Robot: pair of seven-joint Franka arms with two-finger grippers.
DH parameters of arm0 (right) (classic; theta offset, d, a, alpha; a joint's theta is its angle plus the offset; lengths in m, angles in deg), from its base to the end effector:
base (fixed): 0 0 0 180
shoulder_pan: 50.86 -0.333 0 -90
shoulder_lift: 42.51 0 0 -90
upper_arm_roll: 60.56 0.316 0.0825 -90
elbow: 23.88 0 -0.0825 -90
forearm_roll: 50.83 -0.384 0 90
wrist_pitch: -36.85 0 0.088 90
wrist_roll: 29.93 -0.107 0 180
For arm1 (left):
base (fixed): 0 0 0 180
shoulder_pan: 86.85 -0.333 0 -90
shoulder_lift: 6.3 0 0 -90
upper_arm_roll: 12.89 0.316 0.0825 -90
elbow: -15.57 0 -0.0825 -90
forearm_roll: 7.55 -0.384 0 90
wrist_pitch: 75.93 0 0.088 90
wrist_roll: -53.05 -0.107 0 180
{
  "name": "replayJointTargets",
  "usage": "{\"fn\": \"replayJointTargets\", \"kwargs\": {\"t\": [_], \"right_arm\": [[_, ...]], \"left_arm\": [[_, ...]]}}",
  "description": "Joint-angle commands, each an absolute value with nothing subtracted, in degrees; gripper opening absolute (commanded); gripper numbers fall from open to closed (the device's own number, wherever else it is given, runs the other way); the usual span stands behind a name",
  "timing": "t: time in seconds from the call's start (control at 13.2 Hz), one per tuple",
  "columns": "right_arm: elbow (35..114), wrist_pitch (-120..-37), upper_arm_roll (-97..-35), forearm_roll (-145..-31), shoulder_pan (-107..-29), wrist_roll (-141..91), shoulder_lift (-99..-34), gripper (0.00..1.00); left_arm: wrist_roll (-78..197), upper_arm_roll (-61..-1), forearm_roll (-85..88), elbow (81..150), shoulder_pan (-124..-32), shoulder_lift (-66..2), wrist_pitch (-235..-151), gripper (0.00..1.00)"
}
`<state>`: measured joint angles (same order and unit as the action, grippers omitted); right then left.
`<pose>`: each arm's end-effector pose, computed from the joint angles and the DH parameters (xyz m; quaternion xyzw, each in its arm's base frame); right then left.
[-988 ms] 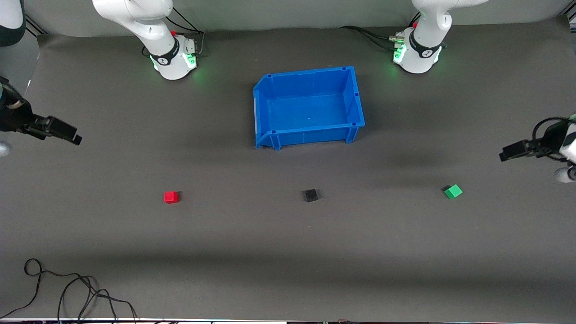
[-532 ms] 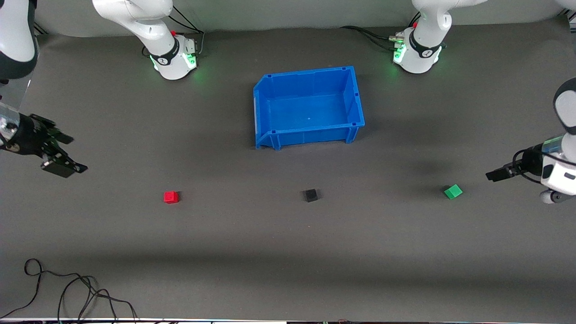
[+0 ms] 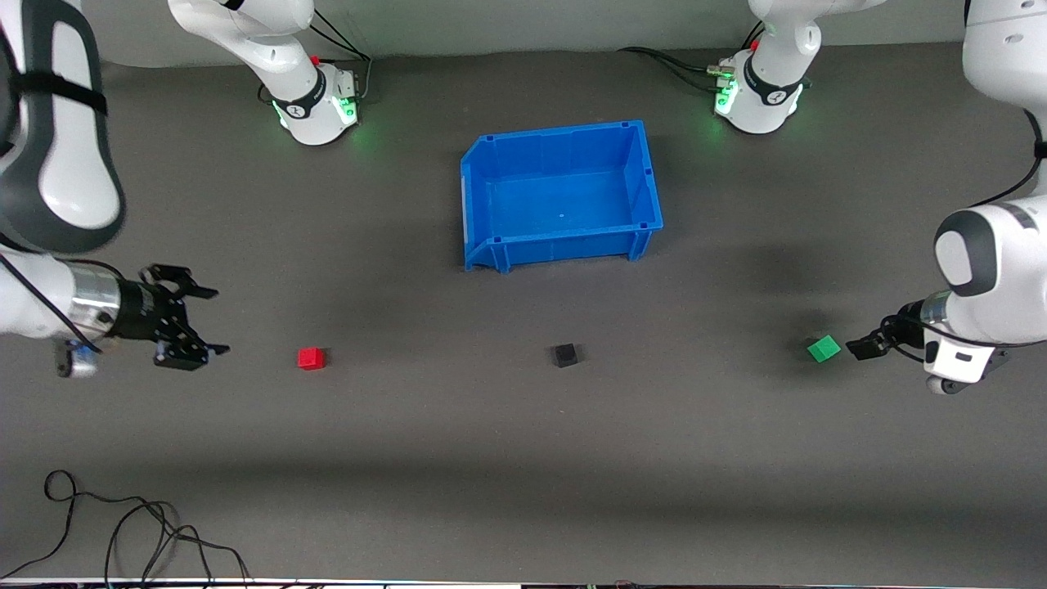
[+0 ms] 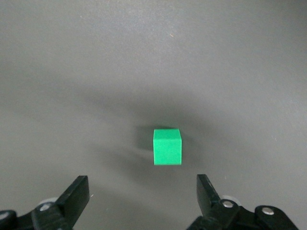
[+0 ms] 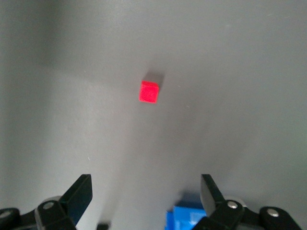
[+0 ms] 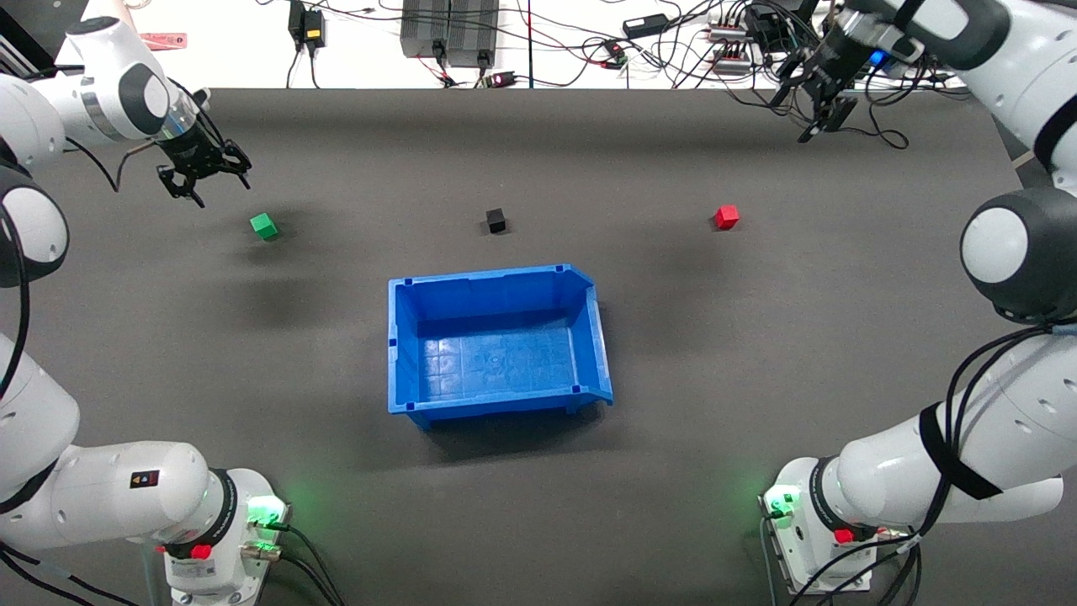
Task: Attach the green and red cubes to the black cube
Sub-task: 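Lower and close the right gripper on the red cube while the left grasps green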
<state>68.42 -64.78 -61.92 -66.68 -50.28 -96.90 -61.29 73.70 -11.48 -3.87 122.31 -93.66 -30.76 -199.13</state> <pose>0.6387 0.0037 0.4274 -0.7926 0.5905 0.1378 0.0645 0.6156 0.0854 0.2775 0.9611 0.2667 -0.0714 0.0128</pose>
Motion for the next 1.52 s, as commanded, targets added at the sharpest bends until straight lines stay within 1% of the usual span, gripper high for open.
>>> {"fn": "replayJointTargets", "kwargs": {"t": [0.0,0.08,0.15,0.3,0.38,0.53,0.68,0.84,0.99,1.14,1.22,1.44], "right_arm": [[76.03,-76.22,-61.96,-70.59,-50.77,-95.77,-63.15,1.00],[76.58,-78.70,-61.96,-71.47,-50.95,-95.23,-65.26,1.00],[76.49,-80.03,-61.96,-72.44,-50.95,-95.05,-67.45,1.00],[76.49,-82.49,-61.96,-75.42,-50.77,-92.52,-70.79,1.00],[76.58,-83.46,-61.96,-76.74,-50.77,-91.20,-72.90,1.00],[76.76,-85.31,-61.96,-77.37,-50.69,-90.40,-75.11,1.00],[78.76,-89.25,-61.96,-77.81,-50.77,-89.44,-76.08,1.00],[82.72,-94.96,-61.96,-82.09,-50.95,-86.37,-75.91,1.00],[84.40,-97.87,-61.96,-83.35,-50.95,-85.47,-76.17,1.00],[85.28,-98.50,-61.96,-83.44,-50.95,-85.56,-76.09,1.00],[85.63,-98.41,-61.96,-83.44,-51.04,-85.56,-76.00,1.00],[85.90,-98.32,-61.96,-83.44,-51.04,-85.65,-76.00,0.99]], "left_arm": [[75.99,-11.57,-3.95,122.18,-93.35,-32.83,-201.60,1.00],[75.99,-11.65,-3.95,122.18,-93.27,-34.32,-201.70,0.97],[76.08,-11.57,-3.95,122.36,-93.09,-36.07,-203.44,0.93],[78.00,-11.66,-3.16,121.92,-93.00,-38.10,-205.47,0.92],[79.14,-11.74,-3.07,121.48,-93.00,-38.29,-206.00,0.92],[79.86,-11.74,-3.07,120.78,-93.27,-38.81,-206.18,0.92],[79.86,-11.83,-3.07,120.86,-93.01,-39.78,-207.58,0.92],[80.03,-11.92,-2.98,120.86,-92.92,-40.92,-208.90,0.92],[80.39,-12.09,-2.81,121.56,-92.65,-41.45,-210.65,0.88],[80.30,-12.09,-2.81,121.66,-92.48,-41.81,-211.37,0.85],[80.39,-12.09,-2.81,121.57,-92.39,-41.81,-211.19,0.78],[80.30,-12.09,-2.81,121.57,-92.30,-41.81,-210.75,0.50]]}}
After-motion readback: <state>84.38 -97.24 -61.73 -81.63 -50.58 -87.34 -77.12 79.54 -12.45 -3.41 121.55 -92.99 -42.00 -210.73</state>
